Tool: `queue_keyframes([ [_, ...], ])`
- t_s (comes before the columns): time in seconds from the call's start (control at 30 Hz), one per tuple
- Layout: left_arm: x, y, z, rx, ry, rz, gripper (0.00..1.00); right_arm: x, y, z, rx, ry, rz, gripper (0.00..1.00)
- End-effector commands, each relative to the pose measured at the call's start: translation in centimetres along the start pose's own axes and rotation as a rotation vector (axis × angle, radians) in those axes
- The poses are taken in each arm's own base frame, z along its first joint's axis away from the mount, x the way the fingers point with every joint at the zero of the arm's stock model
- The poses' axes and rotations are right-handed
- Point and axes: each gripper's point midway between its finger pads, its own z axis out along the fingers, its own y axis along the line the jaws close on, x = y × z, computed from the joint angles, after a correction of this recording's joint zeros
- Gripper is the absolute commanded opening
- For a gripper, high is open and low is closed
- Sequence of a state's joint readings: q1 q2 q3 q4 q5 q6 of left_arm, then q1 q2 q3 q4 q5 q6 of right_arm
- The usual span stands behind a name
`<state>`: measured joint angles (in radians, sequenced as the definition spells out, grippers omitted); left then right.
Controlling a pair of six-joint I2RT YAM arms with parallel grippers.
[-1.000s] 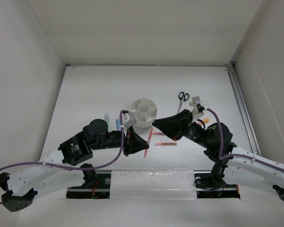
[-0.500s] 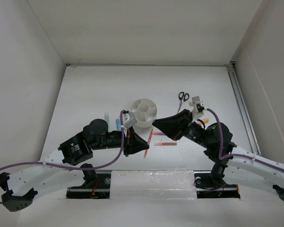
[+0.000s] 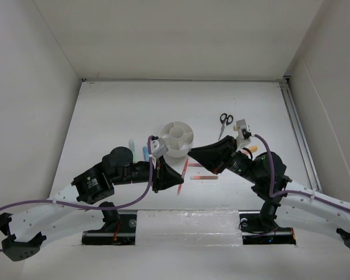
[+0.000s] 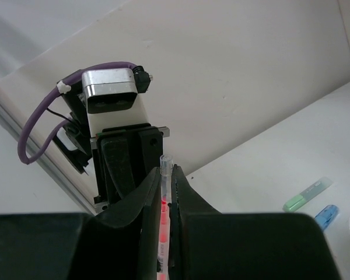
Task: Sort the stationery into containers
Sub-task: Close the pen cap on the pen.
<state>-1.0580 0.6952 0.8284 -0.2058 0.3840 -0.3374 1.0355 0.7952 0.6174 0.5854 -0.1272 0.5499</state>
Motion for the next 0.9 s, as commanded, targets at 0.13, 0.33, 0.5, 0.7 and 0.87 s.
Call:
queue_keyframes([
  [0.13, -1.8, -0.6, -0.3, 0.017, -0.069, 0.037, 0.00, -0.8, 1.4, -0.4, -0.048, -0.024, 0.004, 0.00],
  [0.33, -1.8, -0.4, -0.3, 0.009, -0.073, 0.037, 0.00, 0.2, 1.5, -0.4, -0.053, 0.001, 0.015, 0.00],
  [0.5, -1.8, -0.4, -0.3, 0.009, -0.073, 0.037, 0.00, 0.8, 1.3, -0.1, -0.052, 0.002, 0.029, 0.00],
  [0.7, -1.8, -0.4, -0.3, 0.009, -0.073, 0.037, 0.00, 0.4, 1.1, -0.1, -0.039, -0.018, 0.028, 0.00],
  [0.87, -1.8, -0.4, -0.3, 0.009, -0.073, 0.037, 0.00, 1.1, 0.6, -0.1, -0.029, -0.003, 0.021, 0.00],
])
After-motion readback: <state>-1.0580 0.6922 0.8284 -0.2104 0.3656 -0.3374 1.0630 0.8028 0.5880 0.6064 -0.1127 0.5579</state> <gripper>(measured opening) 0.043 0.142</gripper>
